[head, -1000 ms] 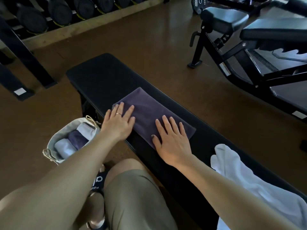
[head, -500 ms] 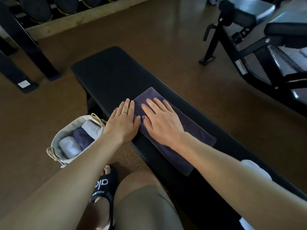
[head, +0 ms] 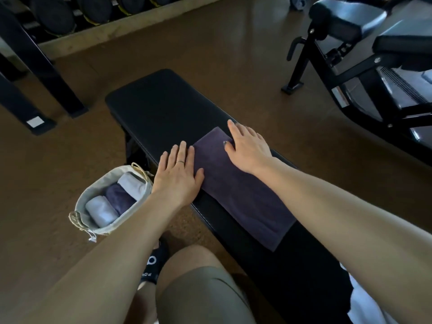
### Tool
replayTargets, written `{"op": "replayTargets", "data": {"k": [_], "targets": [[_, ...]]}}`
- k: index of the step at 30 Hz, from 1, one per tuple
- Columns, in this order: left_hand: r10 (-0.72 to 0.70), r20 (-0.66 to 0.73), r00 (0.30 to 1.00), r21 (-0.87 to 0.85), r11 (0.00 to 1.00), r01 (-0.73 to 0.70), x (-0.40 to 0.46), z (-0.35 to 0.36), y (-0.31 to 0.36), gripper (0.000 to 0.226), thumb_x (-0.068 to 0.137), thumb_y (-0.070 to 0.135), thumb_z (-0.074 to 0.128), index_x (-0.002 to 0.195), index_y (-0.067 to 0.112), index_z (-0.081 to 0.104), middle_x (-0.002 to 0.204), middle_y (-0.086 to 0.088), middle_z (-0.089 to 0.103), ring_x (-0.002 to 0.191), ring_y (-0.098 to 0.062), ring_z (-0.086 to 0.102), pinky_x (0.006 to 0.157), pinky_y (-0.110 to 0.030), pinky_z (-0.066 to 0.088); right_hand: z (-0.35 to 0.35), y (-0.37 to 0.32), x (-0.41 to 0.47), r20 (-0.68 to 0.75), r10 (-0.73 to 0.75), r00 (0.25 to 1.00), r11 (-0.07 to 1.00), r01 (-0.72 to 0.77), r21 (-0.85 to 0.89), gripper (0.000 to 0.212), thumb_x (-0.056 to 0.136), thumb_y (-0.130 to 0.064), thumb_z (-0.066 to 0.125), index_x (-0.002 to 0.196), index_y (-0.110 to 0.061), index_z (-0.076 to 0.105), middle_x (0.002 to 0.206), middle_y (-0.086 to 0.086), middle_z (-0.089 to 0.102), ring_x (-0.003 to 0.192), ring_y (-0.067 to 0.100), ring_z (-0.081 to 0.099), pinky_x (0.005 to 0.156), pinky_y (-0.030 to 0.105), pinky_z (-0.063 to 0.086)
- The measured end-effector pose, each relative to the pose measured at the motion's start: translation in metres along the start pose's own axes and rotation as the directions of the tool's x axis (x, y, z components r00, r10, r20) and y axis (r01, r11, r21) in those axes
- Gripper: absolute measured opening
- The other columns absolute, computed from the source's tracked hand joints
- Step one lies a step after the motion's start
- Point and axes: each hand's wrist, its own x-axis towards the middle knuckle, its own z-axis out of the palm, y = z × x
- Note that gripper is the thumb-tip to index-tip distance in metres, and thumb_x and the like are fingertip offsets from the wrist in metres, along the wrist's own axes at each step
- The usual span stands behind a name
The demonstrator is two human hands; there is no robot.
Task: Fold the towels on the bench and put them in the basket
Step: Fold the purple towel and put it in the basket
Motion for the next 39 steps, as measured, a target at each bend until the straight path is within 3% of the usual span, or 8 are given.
{"op": "replayTargets", "data": {"k": [3, 5, 10, 16, 19, 26, 34, 39], "targets": [[0.101, -0.021, 0.995, 0.077, 0.992, -0.099, -0.020, -0.014, 0.020, 0.067, 0.106, 0.054, 0.025, 0.162, 0.031, -0.003, 0.170, -0.013, -0.004, 0.157, -0.032, -0.004, 0.127, -0.049, -0.001, -0.019, 0.021, -0.033, -0.030, 0.050, 0.998, 0.995, -0.047, 0.093, 0.061, 0.101, -0.042, 0.054, 0.156, -0.025, 0.035, 0.150, 0.004, 0.050, 0.137, 0.028, 0.047, 0.106, 0.045, 0.047], [0.267, -0.046, 0.963, 0.067, 0.962, -0.263, -0.041, -0.024, 0.044, 0.066, 0.102, 0.056, 0.038, 0.159, 0.031, 0.015, 0.166, -0.015, 0.013, 0.154, -0.034, 0.011, 0.126, -0.048, 0.011, -0.031, 0.038, -0.056, 0.011, 0.092, 0.996, 0.986, -0.092, 0.141, 0.061, 0.096, -0.042, 0.062, 0.151, -0.025, 0.042, 0.137, 0.004, 0.056, 0.125, 0.026, 0.055, 0.096, 0.040, 0.051], [0.595, 0.077, 0.800, 0.041, 0.800, -0.598, -0.093, -0.021, 0.102, 0.063, 0.095, 0.062, 0.050, 0.143, 0.022, 0.044, 0.143, -0.004, 0.043, 0.123, -0.023, 0.045, 0.103, -0.037, 0.041, -0.052, 0.061, -0.093, 0.302, 0.193, 0.933, 0.961, -0.242, 0.132, 0.057, 0.094, -0.039, 0.067, 0.143, -0.019, 0.046, 0.126, 0.005, 0.059, 0.106, 0.022, 0.060, 0.087, 0.037, 0.054], [0.481, 0.046, 0.876, 0.090, 0.871, -0.483, -0.105, -0.012, 0.120, 0.071, 0.093, 0.065, 0.054, 0.143, 0.016, 0.044, 0.143, -0.007, 0.046, 0.122, -0.025, 0.048, 0.103, -0.038, 0.047, -0.057, 0.067, -0.110, 0.395, 0.228, 0.890, 0.953, -0.286, 0.096, 0.056, 0.088, -0.042, 0.072, 0.133, -0.021, 0.046, 0.118, 0.004, 0.058, 0.100, 0.021, 0.059, 0.084, 0.037, 0.056], [0.474, 0.065, 0.878, 0.098, 0.873, -0.478, -0.109, -0.013, 0.125, 0.075, 0.091, 0.067, 0.055, 0.143, 0.016, 0.042, 0.144, -0.008, 0.045, 0.122, -0.026, 0.048, 0.101, -0.039, 0.048, -0.056, 0.067, -0.113, 0.418, 0.244, 0.875, 0.923, -0.342, 0.178, 0.038, 0.089, -0.034, 0.073, 0.118, -0.016, 0.056, 0.111, 0.007, 0.063, 0.095, 0.021, 0.063, 0.074, 0.032, 0.059], [0.397, -0.011, 0.918, 0.033, 0.917, -0.397, -0.116, -0.008, 0.131, 0.071, 0.090, 0.068, 0.055, 0.138, 0.016, 0.047, 0.137, -0.006, 0.047, 0.118, -0.024, 0.050, 0.098, -0.037, 0.051, -0.062, 0.081, -0.124, 0.528, 0.319, 0.787, 0.644, -0.589, 0.488, 0.017, 0.091, -0.010, 0.071, 0.107, -0.011, 0.066, 0.104, 0.013, 0.067, 0.088, 0.022, 0.067, 0.064, 0.027, 0.058], [0.428, 0.033, 0.903, 0.195, 0.883, -0.426, -0.121, 0.002, 0.143, 0.045, 0.107, 0.045, 0.040, 0.141, 0.017, 0.048, 0.150, -0.012, 0.040, 0.133, -0.033, 0.041, 0.110, -0.046, 0.042, -0.052, 0.097, -0.135, 0.436, 0.338, 0.834, 0.570, -0.550, 0.610, 0.022, 0.095, -0.002, 0.066, 0.108, -0.014, 0.054, 0.109, 0.016, 0.062, 0.084, 0.024, 0.066, 0.067, 0.030, 0.059], [0.419, 0.038, 0.907, 0.145, 0.896, -0.420, -0.123, -0.004, 0.142, 0.058, 0.101, 0.057, 0.045, 0.142, 0.016, 0.046, 0.147, -0.011, 0.045, 0.127, -0.030, 0.048, 0.102, -0.043, 0.048, -0.063, 0.095, -0.134, 0.479, 0.204, 0.854, 0.506, -0.511, 0.695, 0.018, 0.096, 0.004, 0.057, 0.105, -0.012, 0.059, 0.108, 0.016, 0.058, 0.081, 0.022, 0.058, 0.064, 0.027, 0.054]]}}
